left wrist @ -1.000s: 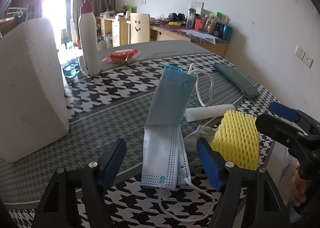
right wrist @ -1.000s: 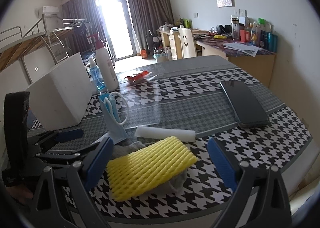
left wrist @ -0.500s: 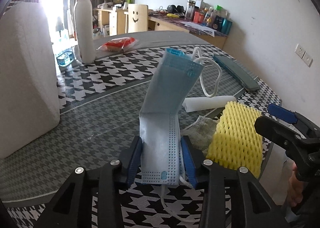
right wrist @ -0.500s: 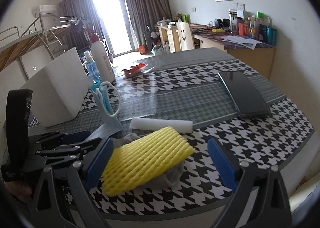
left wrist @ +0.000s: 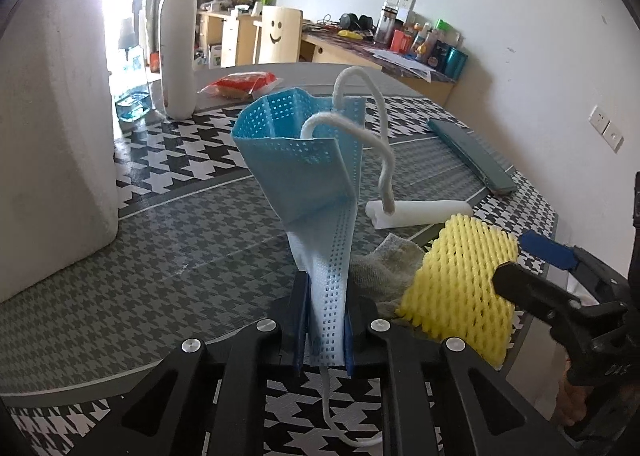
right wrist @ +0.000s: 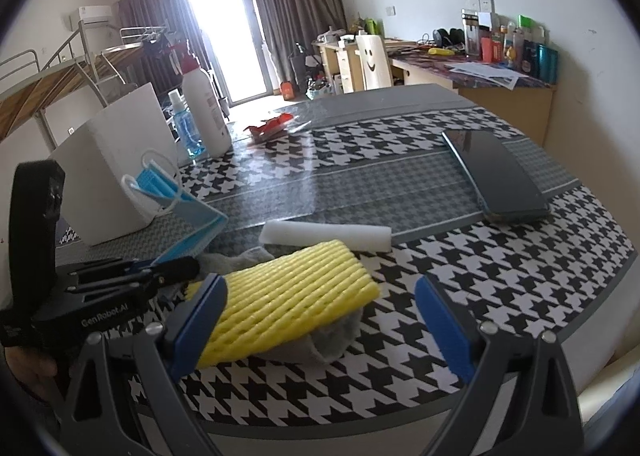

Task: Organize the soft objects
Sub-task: 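Grasp the blue mask with the left tool while the right tool grasps the yellow sponge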

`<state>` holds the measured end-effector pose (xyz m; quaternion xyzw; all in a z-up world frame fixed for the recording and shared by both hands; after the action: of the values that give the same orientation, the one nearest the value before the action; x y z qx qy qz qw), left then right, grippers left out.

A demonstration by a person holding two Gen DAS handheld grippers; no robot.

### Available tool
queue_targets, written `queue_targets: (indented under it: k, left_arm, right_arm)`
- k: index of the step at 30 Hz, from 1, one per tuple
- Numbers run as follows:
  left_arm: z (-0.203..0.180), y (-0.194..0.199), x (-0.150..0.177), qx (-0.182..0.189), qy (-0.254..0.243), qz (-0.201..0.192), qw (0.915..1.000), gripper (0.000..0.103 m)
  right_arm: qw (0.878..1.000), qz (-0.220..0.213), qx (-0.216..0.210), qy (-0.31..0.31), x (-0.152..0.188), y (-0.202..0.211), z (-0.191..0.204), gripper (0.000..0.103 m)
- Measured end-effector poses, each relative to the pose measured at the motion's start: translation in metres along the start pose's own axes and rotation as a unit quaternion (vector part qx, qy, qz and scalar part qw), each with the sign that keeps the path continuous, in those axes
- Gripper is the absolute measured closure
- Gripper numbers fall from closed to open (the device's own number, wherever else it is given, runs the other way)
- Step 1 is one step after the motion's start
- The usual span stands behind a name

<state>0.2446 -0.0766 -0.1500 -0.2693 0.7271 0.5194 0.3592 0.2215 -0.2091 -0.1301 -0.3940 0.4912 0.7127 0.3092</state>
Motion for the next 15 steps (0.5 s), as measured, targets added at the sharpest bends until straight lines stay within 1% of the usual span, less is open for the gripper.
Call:
queue_targets:
  k: [6,8,9,10,14,15]
  left_arm:
    - [0.0,0.006,-0.002,0.003,0.0,-0.01,0.9999,0.088]
    - [-0.001,0.007,0.0,0.002,-0.005,-0.011,0.9999,0.088]
    - [-0.002,0.008,0.0,-0.001,-0.011,-0.012,0.9999,0.088]
    - [-0.003,0.008,0.0,-0.002,-0.014,-0.012,0.9998,0.088]
    - [-0.008,0.009,0.001,0.0,-0.02,-0.013,0.9997,0.088]
    - [-0.009,0.01,0.002,0.0,-0.021,-0.013,0.9997,0.088]
  right_arm:
    - [1.0,0.019,-0.005,-0.015,0.007,-0.005,-0.001,0.006]
    - [0.999,0.022,-0.008,-0.023,0.008,-0.005,-0.003,0.008]
    - [0.999,0.025,-0.01,-0.026,0.009,-0.006,-0.004,0.014]
    - [0.999,0.028,-0.011,-0.028,0.01,-0.006,-0.005,0.023]
    - [0.999,0.035,-0.013,-0.036,0.013,-0.007,-0.004,0.04]
    - [0.999,0.032,-0.01,-0.038,0.013,-0.005,-0.005,0.048]
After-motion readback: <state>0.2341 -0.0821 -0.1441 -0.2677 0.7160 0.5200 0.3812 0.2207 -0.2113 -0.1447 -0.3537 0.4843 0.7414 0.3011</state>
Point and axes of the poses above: each gripper's, at about its wrist camera, not at the fingertips, and y roughly against the way its jaws point, z to its left, x to its underside, the point moved 7 cm from there along -y, roughly the way its jaws point, and after that the axes turned 13 degrees about -z, right-handed, at the moved point
